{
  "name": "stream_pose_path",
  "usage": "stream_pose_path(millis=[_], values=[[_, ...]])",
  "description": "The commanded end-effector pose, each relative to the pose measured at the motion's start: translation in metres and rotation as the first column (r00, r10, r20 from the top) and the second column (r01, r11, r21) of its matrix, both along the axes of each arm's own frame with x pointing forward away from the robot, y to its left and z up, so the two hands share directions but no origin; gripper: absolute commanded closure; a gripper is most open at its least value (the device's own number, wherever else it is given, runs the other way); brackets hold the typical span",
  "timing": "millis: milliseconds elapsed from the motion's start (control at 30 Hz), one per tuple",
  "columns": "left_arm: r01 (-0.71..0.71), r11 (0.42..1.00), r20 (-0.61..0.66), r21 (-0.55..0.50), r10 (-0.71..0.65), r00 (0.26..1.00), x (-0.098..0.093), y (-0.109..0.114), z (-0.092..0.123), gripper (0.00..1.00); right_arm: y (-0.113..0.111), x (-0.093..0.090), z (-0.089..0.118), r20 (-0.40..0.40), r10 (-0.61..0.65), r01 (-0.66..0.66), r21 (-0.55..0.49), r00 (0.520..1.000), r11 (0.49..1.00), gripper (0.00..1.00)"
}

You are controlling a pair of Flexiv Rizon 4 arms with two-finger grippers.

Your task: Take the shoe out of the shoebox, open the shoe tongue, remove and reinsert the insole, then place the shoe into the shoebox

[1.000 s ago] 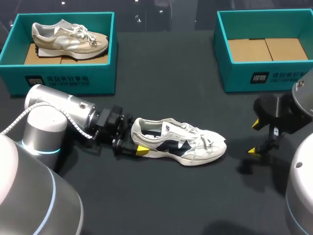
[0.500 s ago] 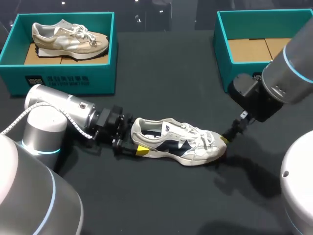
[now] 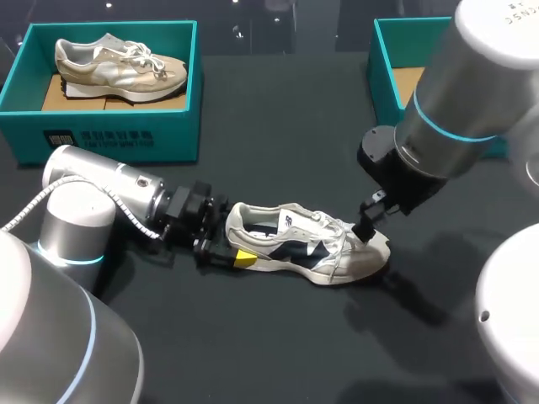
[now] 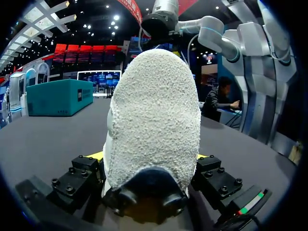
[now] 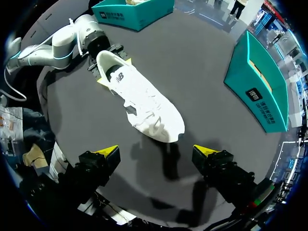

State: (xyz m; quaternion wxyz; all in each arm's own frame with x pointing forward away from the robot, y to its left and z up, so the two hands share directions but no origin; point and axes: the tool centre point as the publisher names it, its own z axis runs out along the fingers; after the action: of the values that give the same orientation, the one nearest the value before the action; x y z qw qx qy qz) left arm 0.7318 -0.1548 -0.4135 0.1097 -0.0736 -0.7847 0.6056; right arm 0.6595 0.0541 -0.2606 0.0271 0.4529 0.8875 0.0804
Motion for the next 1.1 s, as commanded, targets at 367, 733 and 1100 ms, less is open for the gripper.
stream_pose_path(millis=[367, 733, 1100], values=[[0.0, 1.0, 0.0, 0.001, 0.0, 1.0, 0.003, 0.001, -0.003, 1.0, 0.088, 0.006, -0.001, -0.073, -0.572, 0.562, -0.12, 0.817, 0.819, 0.0], [0.0, 1.0, 0.0, 0.001, 0.0, 1.0, 0.003, 0.001, -0.003, 1.0, 0.095, 0.002, 0.001, -0.001, -0.656, 0.651, -0.117, 0.755, 0.75, 0.0], [0.0, 1.0, 0.0, 0.001, 0.0, 1.0, 0.003, 0.001, -0.003, 1.0, 0.13, 0.006, -0.007, 0.143, -0.765, 0.775, -0.2, 0.628, 0.599, 0.0]])
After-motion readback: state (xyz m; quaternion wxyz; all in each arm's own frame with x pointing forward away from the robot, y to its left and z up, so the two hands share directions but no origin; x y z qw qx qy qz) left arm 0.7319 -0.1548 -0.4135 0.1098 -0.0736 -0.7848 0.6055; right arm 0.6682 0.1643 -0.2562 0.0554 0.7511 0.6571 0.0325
